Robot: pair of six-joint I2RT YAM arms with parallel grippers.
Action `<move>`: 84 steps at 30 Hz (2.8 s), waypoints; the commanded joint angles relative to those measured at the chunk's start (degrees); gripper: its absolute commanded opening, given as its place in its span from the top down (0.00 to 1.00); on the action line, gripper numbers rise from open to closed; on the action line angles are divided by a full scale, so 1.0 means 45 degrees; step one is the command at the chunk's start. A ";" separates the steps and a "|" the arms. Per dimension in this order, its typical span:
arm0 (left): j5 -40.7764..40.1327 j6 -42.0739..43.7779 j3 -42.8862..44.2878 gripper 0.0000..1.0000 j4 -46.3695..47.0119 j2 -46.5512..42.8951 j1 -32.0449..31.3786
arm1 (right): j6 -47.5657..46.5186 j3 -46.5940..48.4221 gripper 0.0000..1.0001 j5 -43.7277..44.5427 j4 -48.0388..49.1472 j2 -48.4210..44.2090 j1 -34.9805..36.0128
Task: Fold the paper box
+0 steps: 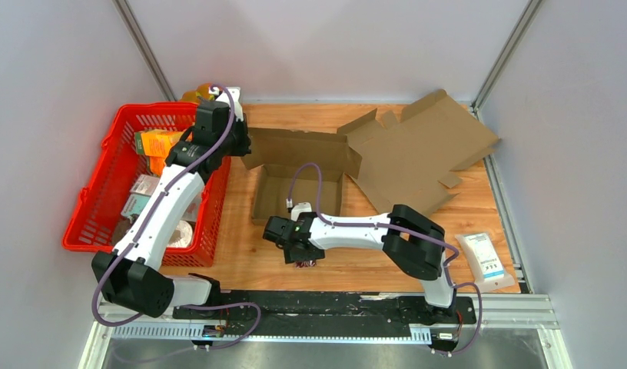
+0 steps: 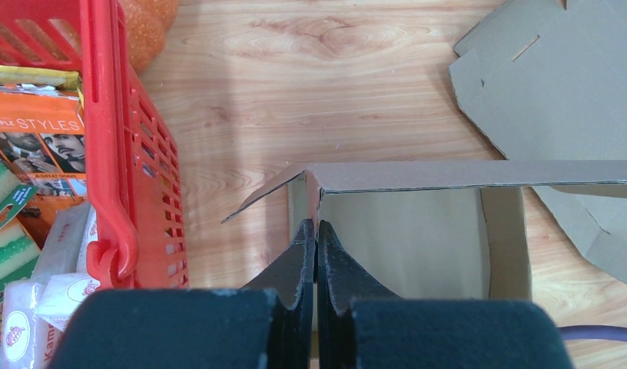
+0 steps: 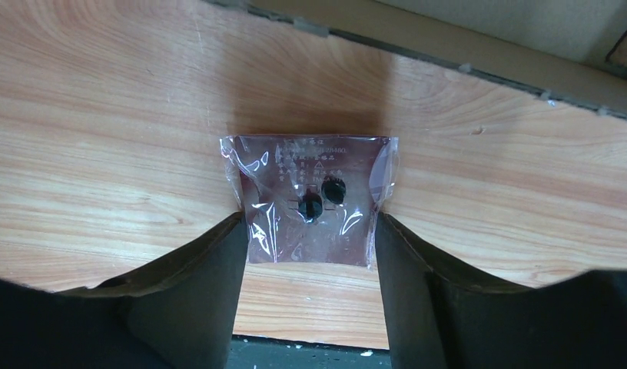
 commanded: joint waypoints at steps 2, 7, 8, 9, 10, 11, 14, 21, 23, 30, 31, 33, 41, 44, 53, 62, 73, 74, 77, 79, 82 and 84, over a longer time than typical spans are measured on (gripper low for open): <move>0.0308 0.0117 -0.0030 1.00 -0.0174 -0.0173 0.0032 | -0.0085 0.0623 0.39 0.1061 -0.0542 0.0122 0.0276; 0.0288 0.0136 -0.0069 1.00 -0.0174 -0.0212 0.0071 | -0.0104 0.0721 0.41 0.2212 -0.0777 -0.0834 0.0724; 0.0308 0.0117 -0.0069 1.00 -0.0155 -0.0193 0.0090 | -0.0104 0.0721 0.41 0.2273 -0.0796 -0.0991 0.0784; 0.0308 0.0117 -0.0069 1.00 -0.0155 -0.0174 0.0090 | -0.0124 0.0760 0.42 0.2351 -0.0835 -0.1147 0.0842; 0.0308 0.0117 -0.0050 1.00 -0.0155 -0.0173 0.0090 | -0.0124 0.0818 0.42 0.2487 -0.0932 -0.1438 0.0959; 0.0308 0.0136 -0.0069 1.00 -0.0155 -0.0173 0.0090 | -0.0124 0.0896 0.42 0.2624 -0.1049 -0.1557 0.1018; 0.0288 0.0137 -0.0069 1.00 -0.0174 -0.0134 0.0090 | -0.0221 0.1033 0.42 0.2956 -0.1381 -0.2104 0.1097; 0.0386 -0.0097 -0.0127 1.00 -0.0174 -0.0154 0.0090 | -0.3709 0.2011 0.26 0.4616 0.0816 -0.2965 -0.0227; 0.0717 -0.0447 -0.0108 1.00 -0.0213 -0.0135 0.0090 | -0.6223 0.2105 0.06 0.5261 0.2614 -0.2771 -0.1049; 0.0911 -0.1269 0.1100 1.00 -0.1521 0.0197 0.0090 | -1.1363 -0.3733 0.00 0.5541 0.7909 -0.7175 -0.1849; 0.0952 -0.1444 0.1180 1.00 -0.1638 0.0236 0.0090 | -1.1528 -0.4351 0.00 0.4627 0.8282 -0.8382 -0.2974; 0.1126 -0.1601 0.1433 1.00 -0.1833 0.0392 0.0090 | -1.2151 -0.6297 0.00 0.2388 0.9472 -0.9483 -0.5042; 0.1343 -0.1329 0.1786 1.00 -0.2439 0.0861 0.0090 | -1.4616 -0.8087 0.00 -0.0750 1.2913 -1.0410 -0.7630; 0.1441 -0.1211 0.1786 1.00 -0.2421 0.0940 0.0090 | -1.4984 -0.7856 0.00 -0.1942 1.3655 -0.9571 -0.8667; 0.2905 0.0252 0.0638 0.63 -0.0551 -0.0053 0.0110 | -1.4441 -0.7265 0.55 -0.4968 1.4435 -0.8375 -0.9643; 0.1228 0.1444 -0.3093 0.28 0.3651 -0.2672 0.0500 | -1.4284 -0.6584 1.00 -0.7392 1.3893 -0.8043 -1.1186; 0.0736 0.1991 -0.4075 0.30 0.6877 -0.0781 0.0500 | -1.4577 -0.5140 1.00 -1.1710 1.2331 -0.6814 -1.3414; 0.0911 0.2108 -0.3996 0.29 0.7012 -0.0566 0.0500 | -1.4712 -0.4829 1.00 -1.1865 1.2155 -0.6658 -1.3434; 0.0836 0.2733 -0.3801 0.28 0.8027 -0.0020 0.0559 | -1.4811 -0.4514 1.00 -1.2159 1.1685 -0.6364 -1.3512; 0.0971 0.3007 -0.3508 0.28 0.8341 0.0391 0.0811 | -1.4753 -0.4455 1.00 -1.2277 1.1685 -0.6305 -1.3590; 0.1733 0.2814 -0.2689 0.27 0.8381 0.1309 0.1183 | -1.4831 -0.4318 1.00 -1.2336 1.1509 -0.6149 -1.3591; 0.2843 0.2618 -0.2200 0.27 0.8634 0.2012 0.1534 | -1.4792 -0.4221 1.00 -1.2375 1.1489 -0.6071 -1.3591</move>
